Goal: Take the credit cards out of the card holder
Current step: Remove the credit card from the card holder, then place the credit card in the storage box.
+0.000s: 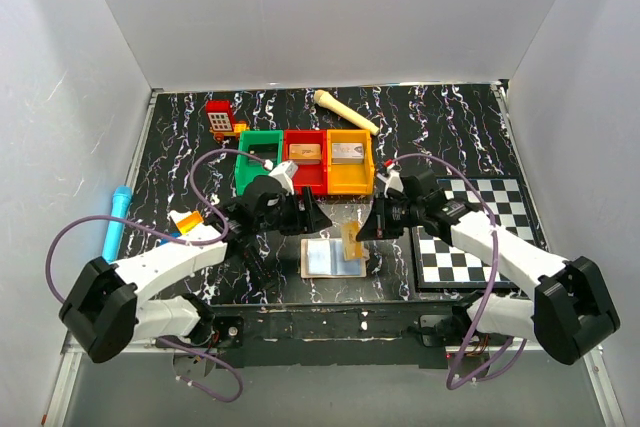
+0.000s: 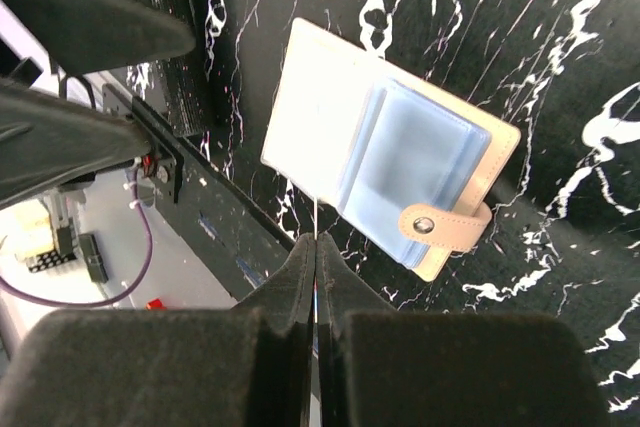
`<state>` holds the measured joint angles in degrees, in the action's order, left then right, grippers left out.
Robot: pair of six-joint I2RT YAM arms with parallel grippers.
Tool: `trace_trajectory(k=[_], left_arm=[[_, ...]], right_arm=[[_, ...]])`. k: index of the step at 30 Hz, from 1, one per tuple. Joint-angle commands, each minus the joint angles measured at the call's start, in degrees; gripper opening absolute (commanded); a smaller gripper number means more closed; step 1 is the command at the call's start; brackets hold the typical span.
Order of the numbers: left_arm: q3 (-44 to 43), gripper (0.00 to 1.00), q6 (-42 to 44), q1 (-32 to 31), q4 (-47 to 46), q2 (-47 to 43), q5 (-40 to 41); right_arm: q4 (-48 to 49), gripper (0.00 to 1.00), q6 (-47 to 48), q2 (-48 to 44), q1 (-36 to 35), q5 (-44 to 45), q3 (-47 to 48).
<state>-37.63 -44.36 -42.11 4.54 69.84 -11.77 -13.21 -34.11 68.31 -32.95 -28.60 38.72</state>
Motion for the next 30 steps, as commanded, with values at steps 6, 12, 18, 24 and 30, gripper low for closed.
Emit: trace_trajectory(k=[6, 12, 18, 24, 30], left_arm=[[9.04, 0.72, -4.67, 0.27, -13.72, -16.99, 6.92], [21.71, 0.76, -8.64, 0.53, -29.40, -29.31, 9.49], [27.60, 0.78, -8.64, 0.53, -42.92, -32.23, 4.48], [25.67, 0.75, -7.50, 0.45, -46.62, -28.02, 1.32], [24.44, 0.69, -8.29, 0.54, -49.53, -21.95, -1.15]], right_arm=[[10.09, 0.01, -5.95, -8.45, 0.34, 7.86, 1.81], [31.20, 0.01, -15.71, -8.03, 0.25, -1.79, -2.07], [52.13, 0.01, -29.51, -3.10, 0.17, -7.43, -6.02], [54.61, 0.01, -30.32, -2.22, -1.06, -7.96, -5.67], [55.57, 0.01, -30.67, -2.22, -2.29, -7.87, -5.67]])
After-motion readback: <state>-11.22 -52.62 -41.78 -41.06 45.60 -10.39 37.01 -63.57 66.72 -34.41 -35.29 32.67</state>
